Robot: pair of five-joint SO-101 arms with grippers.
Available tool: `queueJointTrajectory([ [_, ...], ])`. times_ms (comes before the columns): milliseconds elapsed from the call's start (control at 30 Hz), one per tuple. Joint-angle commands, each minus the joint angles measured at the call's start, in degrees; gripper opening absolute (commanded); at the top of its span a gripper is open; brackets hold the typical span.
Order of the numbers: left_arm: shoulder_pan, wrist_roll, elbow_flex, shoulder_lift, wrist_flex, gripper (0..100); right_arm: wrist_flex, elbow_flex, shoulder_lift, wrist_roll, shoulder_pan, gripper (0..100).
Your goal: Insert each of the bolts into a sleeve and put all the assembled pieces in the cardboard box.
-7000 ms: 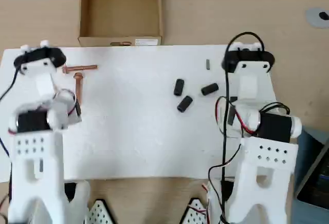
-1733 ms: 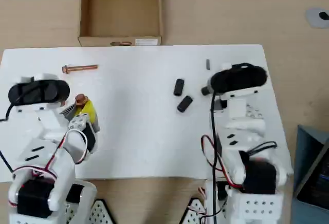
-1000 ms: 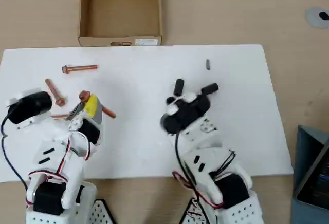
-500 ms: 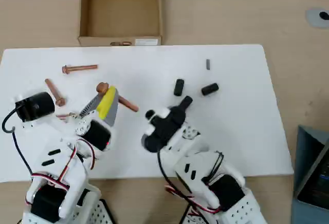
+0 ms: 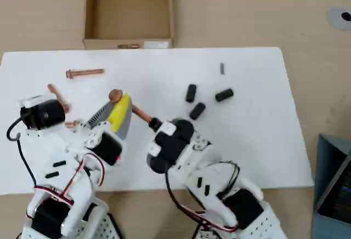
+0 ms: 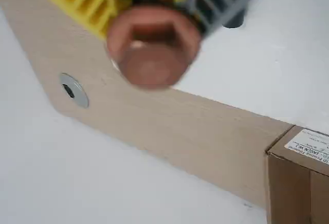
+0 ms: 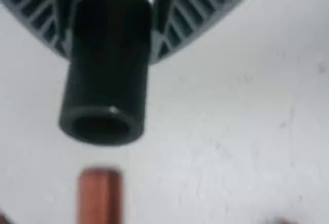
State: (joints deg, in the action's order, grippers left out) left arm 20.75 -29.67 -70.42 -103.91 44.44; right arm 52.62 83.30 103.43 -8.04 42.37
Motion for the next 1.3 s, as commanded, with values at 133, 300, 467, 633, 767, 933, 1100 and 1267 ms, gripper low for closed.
queueJointTrajectory([
  [133, 0.5, 0.4, -1.7, -0.7, -1.1, 0, -1.8, -4.1, 7.5, -3.5, 0.8, 0.9],
  [300, 2.7, 0.1, -3.1, -0.7, -1.4, 0, -3.3, -3.8, 7.5, -3.8, 0.9, 0.9],
  [467, 5.4, 0.2, -3.1, -0.6, -1.2, 0, -3.3, -3.6, 7.5, -3.8, 0.9, 0.9],
  [633, 5.5, 0.3, -3.2, -0.5, -1.1, 0, -3.3, -3.6, 7.5, -3.8, 0.9, 0.9],
  [767, 6.0, 0.4, -4.4, -0.5, -1.1, 0, -3.3, -3.6, 7.5, -3.8, 0.9, 0.9],
  [933, 11.9, 4.6, -5.6, -0.5, -1.1, 0, -3.2, -3.6, 7.5, -3.8, 0.9, 0.9],
  [1100, 13.8, 7.4, -9.1, -0.5, -1.1, 0, -3.2, -3.6, 7.5, -3.8, 0.9, 0.9],
  [1267, 13.9, 7.6, -12.5, -0.5, -1.0, 0, -3.2, -3.6, 7.5, -3.8, 0.9, 0.9],
])
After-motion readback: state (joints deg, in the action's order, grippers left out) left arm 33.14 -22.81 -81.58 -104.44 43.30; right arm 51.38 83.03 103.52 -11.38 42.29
